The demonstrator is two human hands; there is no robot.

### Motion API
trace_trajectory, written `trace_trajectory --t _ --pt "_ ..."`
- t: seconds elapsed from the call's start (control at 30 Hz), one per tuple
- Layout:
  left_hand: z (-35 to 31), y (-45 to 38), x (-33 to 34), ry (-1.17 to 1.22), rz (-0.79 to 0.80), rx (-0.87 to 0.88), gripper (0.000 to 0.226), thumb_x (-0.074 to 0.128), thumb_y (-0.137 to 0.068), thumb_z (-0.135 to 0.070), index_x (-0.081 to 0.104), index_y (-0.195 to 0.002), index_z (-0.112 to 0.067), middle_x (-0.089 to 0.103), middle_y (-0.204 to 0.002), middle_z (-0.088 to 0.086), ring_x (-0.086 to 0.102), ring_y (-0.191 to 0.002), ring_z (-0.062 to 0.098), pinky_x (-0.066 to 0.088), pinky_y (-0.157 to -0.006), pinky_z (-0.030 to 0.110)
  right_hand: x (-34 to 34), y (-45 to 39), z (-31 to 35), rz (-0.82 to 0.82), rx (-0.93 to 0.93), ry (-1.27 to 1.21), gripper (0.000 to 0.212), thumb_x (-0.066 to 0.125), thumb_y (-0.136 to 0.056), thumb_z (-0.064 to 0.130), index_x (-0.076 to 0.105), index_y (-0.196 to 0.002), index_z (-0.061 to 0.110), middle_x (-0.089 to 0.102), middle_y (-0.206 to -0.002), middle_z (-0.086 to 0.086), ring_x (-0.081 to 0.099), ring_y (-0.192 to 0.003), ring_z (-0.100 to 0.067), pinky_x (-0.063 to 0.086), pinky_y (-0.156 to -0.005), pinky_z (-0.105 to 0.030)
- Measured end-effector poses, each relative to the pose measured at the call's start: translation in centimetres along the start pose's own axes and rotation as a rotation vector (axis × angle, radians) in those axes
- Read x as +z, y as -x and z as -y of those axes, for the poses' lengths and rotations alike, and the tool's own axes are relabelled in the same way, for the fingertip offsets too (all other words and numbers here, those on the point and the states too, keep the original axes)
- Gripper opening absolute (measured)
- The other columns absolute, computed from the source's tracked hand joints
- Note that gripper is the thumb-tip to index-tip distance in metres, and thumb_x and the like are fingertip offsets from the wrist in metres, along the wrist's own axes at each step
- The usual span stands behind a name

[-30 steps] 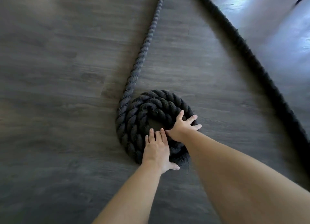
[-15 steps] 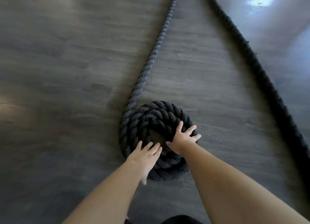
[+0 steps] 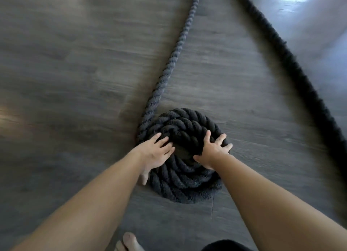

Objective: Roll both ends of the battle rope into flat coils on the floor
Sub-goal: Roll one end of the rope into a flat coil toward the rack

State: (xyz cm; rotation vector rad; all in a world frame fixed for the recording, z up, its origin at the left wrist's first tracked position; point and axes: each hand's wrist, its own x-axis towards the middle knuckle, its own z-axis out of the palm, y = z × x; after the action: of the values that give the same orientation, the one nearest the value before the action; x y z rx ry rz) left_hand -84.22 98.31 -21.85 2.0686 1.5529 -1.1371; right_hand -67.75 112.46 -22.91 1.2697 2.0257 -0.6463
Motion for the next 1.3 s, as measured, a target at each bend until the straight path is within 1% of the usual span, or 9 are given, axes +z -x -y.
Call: trace_trajectory --t 0.2,0.4,0.6,0.8,0.93,1.07,1.13,1.23,1.3 --pt "0.6 0.2 0.1 0.003 -0.013 0.034 0.141 0.072 -0.069 -0.075 -0.009 -0.157 0.000 -0.004 -0.167 0.018 -0.005 -0.153 0.040 0.010 -0.119 0.066 -0.3 -0.1 -0.8 -0.035 -0.041 -0.068 0.112 0.064 -0.089 0.058 -0.025 -0.153 0.032 -0.028 -0.160 -0.017 -0.012 -0.146 -0.052 0.025 -0.111 -0.067" --pt "0.9 0.2 0.0 0.046 -0.009 0.024 0.138 0.068 -0.070 -0.078 -0.008 -0.158 -0.004 -0.006 -0.168 0.015 -0.008 -0.153 0.038 0.007 -0.118 0.068 -1.0 0.4 -1.6 -0.071 -0.024 -0.130 0.109 0.064 -0.090 0.053 -0.020 -0.155 0.026 -0.022 -0.163 -0.013 -0.011 -0.149 -0.044 0.024 -0.113 -0.066" --pt "1.0 -0.3 -0.8 0.033 -0.044 0.007 0.138 0.058 -0.071 -0.086 -0.004 -0.157 0.001 -0.001 -0.167 0.018 0.000 -0.153 0.041 0.017 -0.115 0.071 -0.3 2.2 -0.3 -0.060 0.180 -0.293 0.112 0.060 -0.090 0.060 -0.015 -0.155 0.008 -0.022 -0.160 -0.022 -0.004 -0.147 -0.051 0.020 -0.114 -0.062" --pt "0.8 -1.7 -1.9 0.010 -0.075 -0.060 0.141 0.048 -0.069 -0.092 0.001 -0.154 0.010 0.008 -0.163 0.028 0.013 -0.149 0.050 0.032 -0.106 0.073 0.6 1.1 1.0 -0.062 0.140 -0.258 0.123 0.053 -0.081 0.078 -0.014 -0.155 0.007 -0.027 -0.159 -0.022 -0.016 -0.146 -0.047 0.018 -0.113 -0.067" --pt "1.1 -3.0 -2.3 0.102 -0.084 -0.116 0.139 0.047 -0.071 -0.093 0.001 -0.155 0.008 0.006 -0.163 0.027 0.011 -0.149 0.051 0.029 -0.105 0.075 -1.4 -1.0 1.9 -0.093 0.148 -0.247 0.126 0.040 -0.076 0.089 -0.014 -0.155 0.008 -0.030 -0.159 -0.019 -0.022 -0.146 -0.045 0.014 -0.109 -0.073" --pt "1.1 -3.6 -2.6 0.204 -0.104 -0.193 0.138 0.051 -0.069 -0.093 0.004 -0.157 0.004 0.011 -0.164 0.023 0.012 -0.150 0.046 0.017 -0.113 0.072 -2.9 -2.6 2.6 -0.106 0.146 -0.199 0.129 0.050 -0.076 0.085 -0.017 -0.155 0.008 -0.034 -0.157 -0.017 -0.025 -0.145 -0.044 0.015 -0.108 -0.076" --pt "1.4 -3.7 -3.4 0.264 -0.103 -0.220 0.139 0.057 -0.064 -0.092 0.013 -0.156 0.002 0.021 -0.160 0.020 0.017 -0.149 0.044 0.011 -0.117 0.069 -3.5 -3.2 2.6 -0.102 0.122 -0.171 0.130 0.054 -0.076 0.083 -0.017 -0.154 0.007 -0.034 -0.157 -0.017 -0.025 -0.145 -0.044 0.016 -0.107 -0.077" --pt "3.6 -3.9 -4.8 0.196 -0.148 -0.119 0.133 0.063 -0.060 -0.090 0.029 -0.150 0.002 0.036 -0.148 0.018 0.028 -0.142 0.041 0.005 -0.117 0.069 -4.5 -3.7 2.7 -0.097 0.110 -0.149 0.132 0.057 -0.075 0.081 -0.017 -0.154 0.007 -0.033 -0.157 -0.016 -0.024 -0.145 -0.044 0.017 -0.106 -0.077" --pt "6.4 -3.8 -5.4 0.065 -0.149 -0.014 0.137 0.072 -0.058 -0.083 0.020 -0.155 -0.002 0.019 -0.160 0.020 0.010 -0.151 0.040 0.001 -0.117 0.068 -5.0 -4.2 2.8 -0.101 0.102 -0.134 0.133 0.059 -0.074 0.081 -0.016 -0.155 0.007 -0.033 -0.158 -0.015 -0.024 -0.146 -0.043 0.018 -0.107 -0.076"
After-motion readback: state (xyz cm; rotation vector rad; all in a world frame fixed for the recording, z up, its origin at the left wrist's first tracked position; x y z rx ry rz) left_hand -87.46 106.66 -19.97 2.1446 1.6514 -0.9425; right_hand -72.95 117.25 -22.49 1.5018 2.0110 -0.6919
